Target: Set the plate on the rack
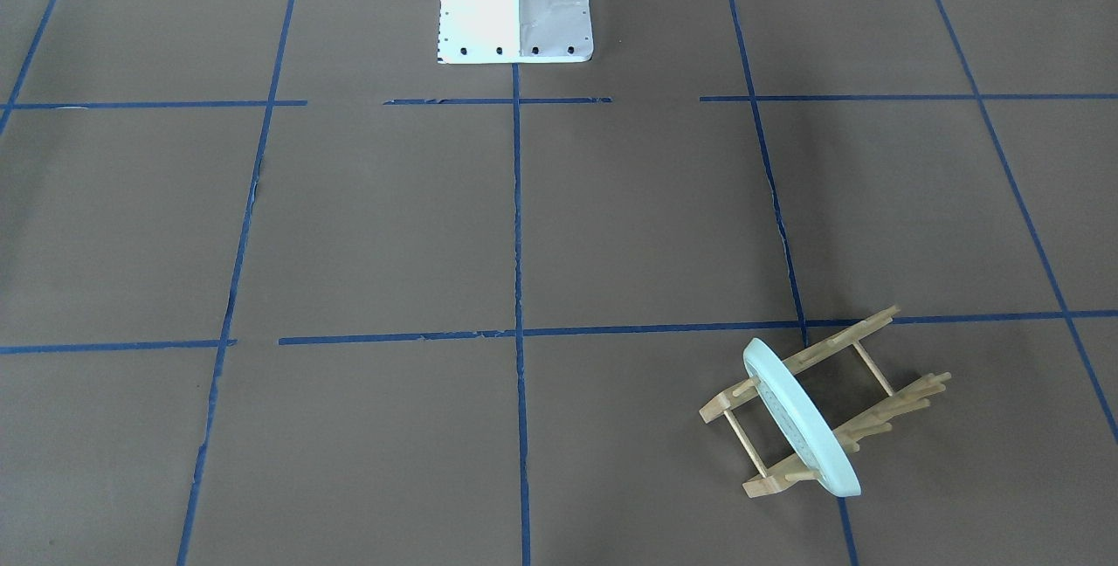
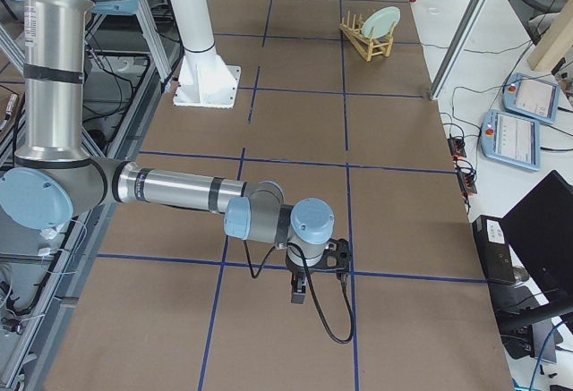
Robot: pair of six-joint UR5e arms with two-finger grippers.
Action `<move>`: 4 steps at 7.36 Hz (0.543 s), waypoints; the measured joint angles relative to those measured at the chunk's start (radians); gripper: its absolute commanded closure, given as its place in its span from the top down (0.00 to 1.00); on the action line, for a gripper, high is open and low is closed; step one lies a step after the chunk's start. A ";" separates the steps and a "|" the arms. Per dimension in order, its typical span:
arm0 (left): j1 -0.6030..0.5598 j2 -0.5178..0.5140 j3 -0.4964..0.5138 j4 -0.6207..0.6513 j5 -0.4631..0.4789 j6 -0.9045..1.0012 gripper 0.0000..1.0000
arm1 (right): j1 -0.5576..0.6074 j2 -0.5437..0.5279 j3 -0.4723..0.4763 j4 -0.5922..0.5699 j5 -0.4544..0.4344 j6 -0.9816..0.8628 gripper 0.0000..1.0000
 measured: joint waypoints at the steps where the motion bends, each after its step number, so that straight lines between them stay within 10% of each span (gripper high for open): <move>1: 0.000 0.000 0.005 -0.001 -0.023 0.001 1.00 | 0.000 0.000 0.000 0.000 0.000 0.000 1.00; 4: 0.000 0.003 0.007 -0.003 -0.032 -0.001 1.00 | 0.000 0.000 -0.001 0.001 0.000 0.000 1.00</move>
